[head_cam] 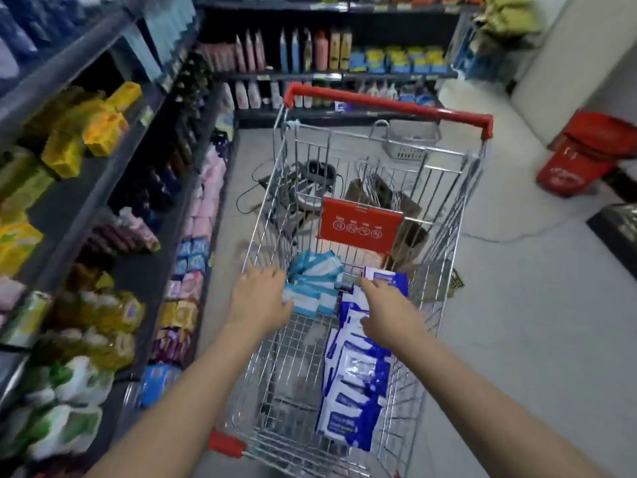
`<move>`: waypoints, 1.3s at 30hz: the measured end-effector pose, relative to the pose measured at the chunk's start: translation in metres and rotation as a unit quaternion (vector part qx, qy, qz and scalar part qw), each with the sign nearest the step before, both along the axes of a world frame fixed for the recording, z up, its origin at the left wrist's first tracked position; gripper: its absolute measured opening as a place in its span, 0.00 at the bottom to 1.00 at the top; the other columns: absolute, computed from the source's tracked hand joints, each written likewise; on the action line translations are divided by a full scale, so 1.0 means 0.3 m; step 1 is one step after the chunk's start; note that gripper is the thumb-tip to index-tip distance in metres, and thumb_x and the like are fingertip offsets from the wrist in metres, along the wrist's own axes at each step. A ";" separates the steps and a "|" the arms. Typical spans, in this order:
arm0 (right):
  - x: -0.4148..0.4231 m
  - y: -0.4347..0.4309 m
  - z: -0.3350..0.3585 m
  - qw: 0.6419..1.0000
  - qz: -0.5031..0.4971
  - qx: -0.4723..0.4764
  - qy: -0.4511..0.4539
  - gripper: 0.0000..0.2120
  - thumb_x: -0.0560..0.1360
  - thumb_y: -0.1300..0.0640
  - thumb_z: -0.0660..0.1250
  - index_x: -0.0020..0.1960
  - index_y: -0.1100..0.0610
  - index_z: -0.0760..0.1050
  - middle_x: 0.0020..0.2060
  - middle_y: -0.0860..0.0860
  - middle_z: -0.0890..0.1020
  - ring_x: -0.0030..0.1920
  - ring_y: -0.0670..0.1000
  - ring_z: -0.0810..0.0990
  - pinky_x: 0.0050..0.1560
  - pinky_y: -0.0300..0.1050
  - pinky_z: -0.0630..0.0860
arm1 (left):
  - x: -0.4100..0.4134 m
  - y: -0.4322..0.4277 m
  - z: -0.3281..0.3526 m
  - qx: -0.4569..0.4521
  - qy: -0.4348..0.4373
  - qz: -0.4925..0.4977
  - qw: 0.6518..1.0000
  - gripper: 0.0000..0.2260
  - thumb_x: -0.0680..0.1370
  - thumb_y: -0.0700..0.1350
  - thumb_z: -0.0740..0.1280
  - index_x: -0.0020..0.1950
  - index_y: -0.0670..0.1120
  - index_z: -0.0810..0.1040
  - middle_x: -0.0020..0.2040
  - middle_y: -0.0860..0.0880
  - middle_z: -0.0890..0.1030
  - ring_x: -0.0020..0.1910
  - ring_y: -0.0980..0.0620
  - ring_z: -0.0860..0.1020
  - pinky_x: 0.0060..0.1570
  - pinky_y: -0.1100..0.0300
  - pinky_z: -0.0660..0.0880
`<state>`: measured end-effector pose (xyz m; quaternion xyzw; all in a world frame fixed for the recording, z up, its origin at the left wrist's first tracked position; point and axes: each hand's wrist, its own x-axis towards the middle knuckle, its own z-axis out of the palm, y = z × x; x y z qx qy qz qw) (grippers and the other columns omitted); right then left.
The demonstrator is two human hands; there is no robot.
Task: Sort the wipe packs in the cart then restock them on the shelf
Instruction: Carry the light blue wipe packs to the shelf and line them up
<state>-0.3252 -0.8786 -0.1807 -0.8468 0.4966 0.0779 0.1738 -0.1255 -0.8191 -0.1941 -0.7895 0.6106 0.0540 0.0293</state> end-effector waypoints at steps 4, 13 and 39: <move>0.110 -0.184 -0.242 0.997 -0.024 0.069 0.030 0.31 0.74 0.62 0.63 0.74 0.55 0.58 0.67 0.57 0.70 0.65 0.59 0.70 0.58 0.54 0.75 | 0.082 -0.162 -0.244 0.047 0.067 -0.005 0.997 0.17 0.76 0.50 0.63 0.63 0.46 0.71 0.60 0.48 0.75 0.59 0.47 0.73 0.57 0.54 0.69; 0.300 -0.430 -0.806 0.989 -0.064 0.128 0.021 0.30 0.72 0.61 0.66 0.71 0.57 0.61 0.64 0.58 0.71 0.62 0.60 0.72 0.56 0.52 0.73 | 0.196 -0.479 -0.827 0.109 0.152 -0.010 0.982 0.19 0.74 0.41 0.66 0.64 0.43 0.69 0.59 0.42 0.76 0.58 0.41 0.75 0.55 0.50 0.71; 0.399 -0.477 -1.074 0.978 -0.135 0.147 -0.067 0.14 0.77 0.57 0.64 0.61 0.56 0.67 0.54 0.57 0.79 0.52 0.60 0.78 0.49 0.49 0.72 | 0.191 -0.441 -0.946 0.114 0.377 0.290 0.872 0.08 0.71 0.41 0.68 0.49 0.44 0.78 0.46 0.43 0.82 0.44 0.43 0.81 0.44 0.54 0.78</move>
